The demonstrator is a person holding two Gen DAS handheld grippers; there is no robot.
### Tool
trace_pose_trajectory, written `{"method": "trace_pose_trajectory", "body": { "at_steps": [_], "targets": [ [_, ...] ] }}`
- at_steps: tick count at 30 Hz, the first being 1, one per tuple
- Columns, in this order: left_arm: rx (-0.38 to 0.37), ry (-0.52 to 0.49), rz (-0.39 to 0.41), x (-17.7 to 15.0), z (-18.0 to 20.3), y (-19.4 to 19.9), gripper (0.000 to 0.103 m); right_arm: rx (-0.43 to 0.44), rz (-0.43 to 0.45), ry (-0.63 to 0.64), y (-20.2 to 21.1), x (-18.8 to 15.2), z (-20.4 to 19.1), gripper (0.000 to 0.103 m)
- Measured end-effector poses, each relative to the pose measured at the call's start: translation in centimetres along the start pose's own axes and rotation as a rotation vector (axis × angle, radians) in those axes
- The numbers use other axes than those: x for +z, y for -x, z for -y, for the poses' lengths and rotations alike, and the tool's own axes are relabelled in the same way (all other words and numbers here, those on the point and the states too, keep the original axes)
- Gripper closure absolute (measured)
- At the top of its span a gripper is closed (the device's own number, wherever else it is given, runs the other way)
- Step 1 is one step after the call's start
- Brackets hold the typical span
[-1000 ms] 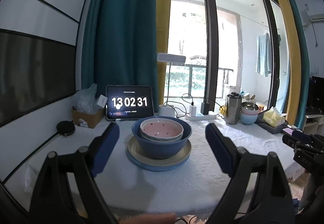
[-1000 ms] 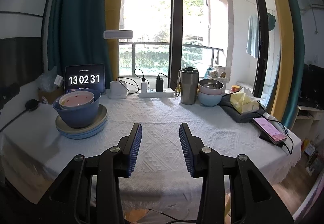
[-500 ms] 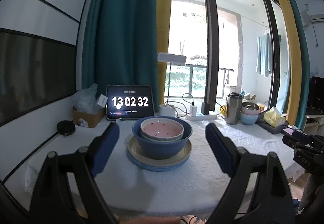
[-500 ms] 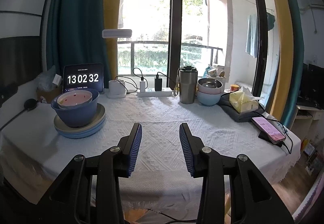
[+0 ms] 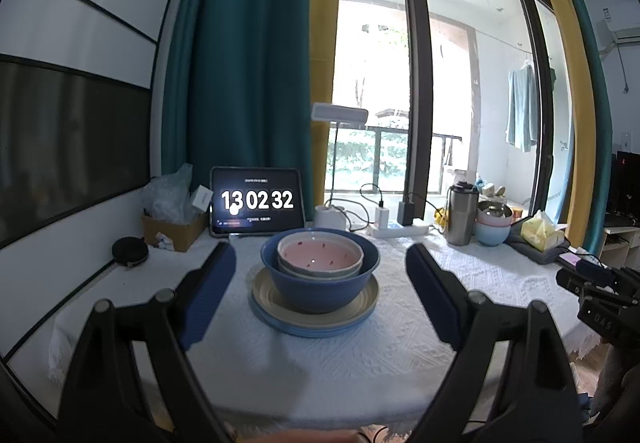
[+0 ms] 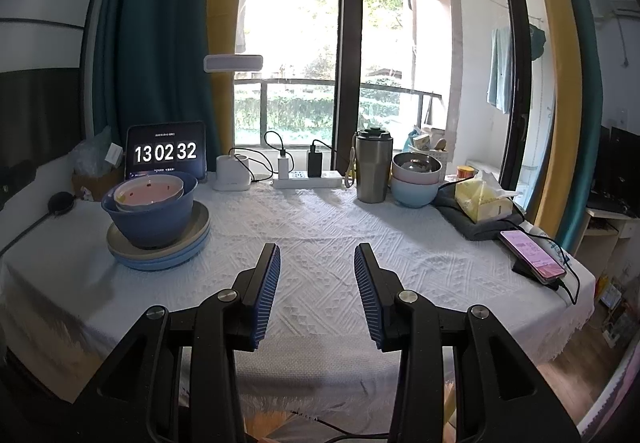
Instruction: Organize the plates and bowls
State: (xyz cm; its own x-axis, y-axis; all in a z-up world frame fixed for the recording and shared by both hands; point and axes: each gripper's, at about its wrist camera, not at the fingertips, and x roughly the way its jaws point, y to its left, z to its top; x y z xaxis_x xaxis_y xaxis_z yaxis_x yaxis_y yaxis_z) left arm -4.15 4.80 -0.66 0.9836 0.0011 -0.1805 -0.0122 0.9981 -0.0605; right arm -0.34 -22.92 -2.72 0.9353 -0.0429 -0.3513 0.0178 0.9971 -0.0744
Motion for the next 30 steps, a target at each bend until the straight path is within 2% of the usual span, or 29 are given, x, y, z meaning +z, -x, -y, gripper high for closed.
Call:
{"method": "trace_pose_trajectory", "body": {
  "at_steps": [30],
  "targets": [
    [0.000, 0.001, -0.001, -0.06, -0.02, 0.05, 0.015, 0.003, 0.000, 0.002, -0.28, -0.10, -0.14, 0.062]
  ]
}}
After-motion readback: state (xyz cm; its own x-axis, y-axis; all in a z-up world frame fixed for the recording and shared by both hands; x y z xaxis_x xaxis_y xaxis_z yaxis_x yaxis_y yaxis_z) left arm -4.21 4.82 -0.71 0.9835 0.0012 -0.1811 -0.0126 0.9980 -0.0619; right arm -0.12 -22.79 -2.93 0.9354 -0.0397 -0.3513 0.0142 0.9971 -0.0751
